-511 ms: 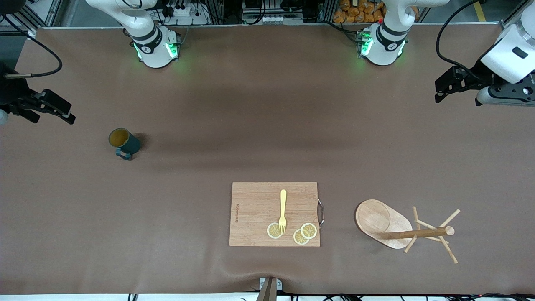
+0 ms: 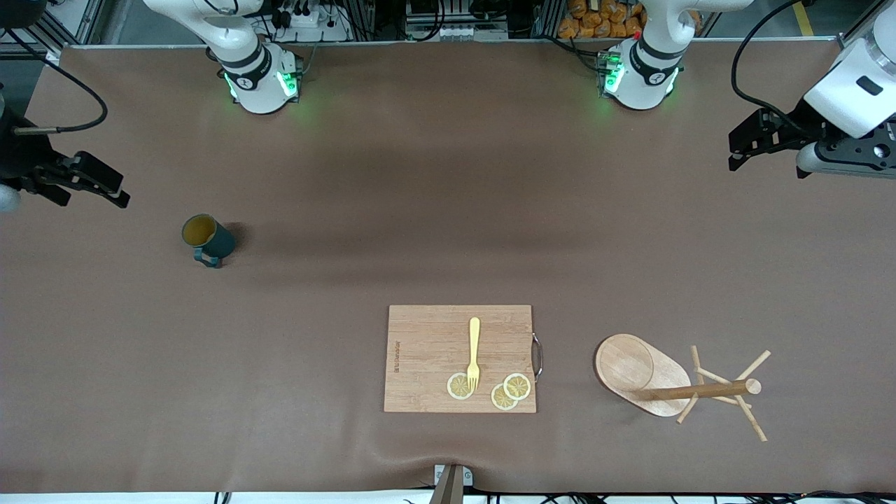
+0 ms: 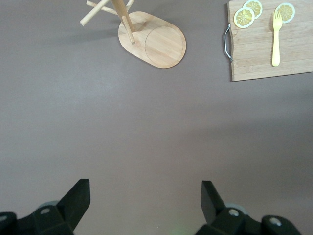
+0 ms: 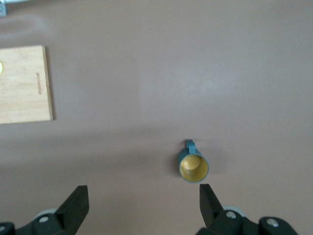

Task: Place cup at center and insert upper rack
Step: 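Reach the right gripper to the teal mug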

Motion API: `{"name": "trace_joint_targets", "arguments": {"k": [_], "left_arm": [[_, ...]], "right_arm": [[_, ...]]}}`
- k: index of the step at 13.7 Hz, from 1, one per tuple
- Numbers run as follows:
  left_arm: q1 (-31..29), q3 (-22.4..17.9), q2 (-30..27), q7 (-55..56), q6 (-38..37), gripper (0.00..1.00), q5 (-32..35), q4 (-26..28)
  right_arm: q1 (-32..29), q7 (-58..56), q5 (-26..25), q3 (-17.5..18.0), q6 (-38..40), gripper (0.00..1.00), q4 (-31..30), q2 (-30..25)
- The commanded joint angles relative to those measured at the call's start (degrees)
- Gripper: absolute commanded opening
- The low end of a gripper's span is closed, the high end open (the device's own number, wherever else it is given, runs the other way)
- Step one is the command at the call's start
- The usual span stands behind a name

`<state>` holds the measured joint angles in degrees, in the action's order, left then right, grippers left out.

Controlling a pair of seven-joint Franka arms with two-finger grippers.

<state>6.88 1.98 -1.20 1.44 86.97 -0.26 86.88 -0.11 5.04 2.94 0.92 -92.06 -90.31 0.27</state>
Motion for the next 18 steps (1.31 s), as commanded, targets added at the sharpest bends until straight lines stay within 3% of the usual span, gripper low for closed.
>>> {"name": "trace_joint_targets", "arguments": {"k": [1, 12, 18], "left_arm": [[0.06, 0.13, 0.76, -0.83, -1.27, 1.0, -0.18, -1.63], [-0.37, 1.27, 0.05, -1.53, -1.71, 1.0, -0.71, 5.13], [-0.02, 3.81, 2.34, -1.44, 0.83, 1.0, -1.06, 9.78]], "right_arm": [[0.03, -0.29, -0.3, -0.04, 0.74, 1.0, -1.43, 2.02], [-0.24, -0.29, -0.83, -0.13, -18.15, 1.0, -25.51, 0.79], [-0.06, -0.38, -1.35, -0.13, -32.81, 1.0, -38.17, 1.14]]}}
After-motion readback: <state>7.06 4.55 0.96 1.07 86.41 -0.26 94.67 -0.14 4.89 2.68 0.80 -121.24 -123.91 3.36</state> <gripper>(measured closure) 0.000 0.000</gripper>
